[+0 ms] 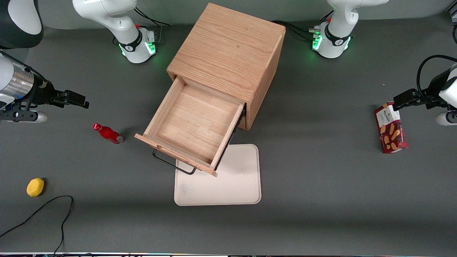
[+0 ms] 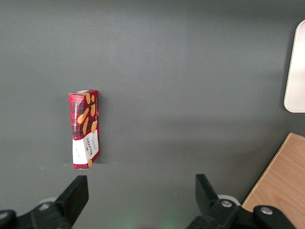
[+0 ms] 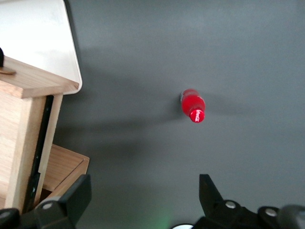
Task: Open upper drawer
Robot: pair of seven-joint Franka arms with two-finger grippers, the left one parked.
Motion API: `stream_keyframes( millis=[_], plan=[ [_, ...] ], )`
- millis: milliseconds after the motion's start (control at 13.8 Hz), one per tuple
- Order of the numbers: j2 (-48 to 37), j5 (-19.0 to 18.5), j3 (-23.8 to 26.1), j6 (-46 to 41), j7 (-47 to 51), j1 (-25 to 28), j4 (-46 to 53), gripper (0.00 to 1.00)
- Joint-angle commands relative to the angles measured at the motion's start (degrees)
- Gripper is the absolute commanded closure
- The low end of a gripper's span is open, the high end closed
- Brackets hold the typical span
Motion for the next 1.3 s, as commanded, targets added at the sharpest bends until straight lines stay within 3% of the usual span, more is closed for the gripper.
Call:
stream_keyframes(
  millis=[0, 361, 578, 939, 1227],
  plan=[
    [0.28, -1.17, -0.51, -1.93, 1.97, 0.91, 3.96, 0.0],
    [1.42, -1.0, -0.08, -2.81, 0.74, -1.61, 5.45, 0.0],
    [2.39, -1.0, 10.71, -3.69, -3.56, -13.56, 7.56, 0.0],
    [7.22, -0.29, 10.65, -6.76, -3.48, -13.77, 15.11, 0.0],
    [7.58, -0.03, 10.82, -6.77, -3.39, -14.03, 15.48, 0.0]
  ],
)
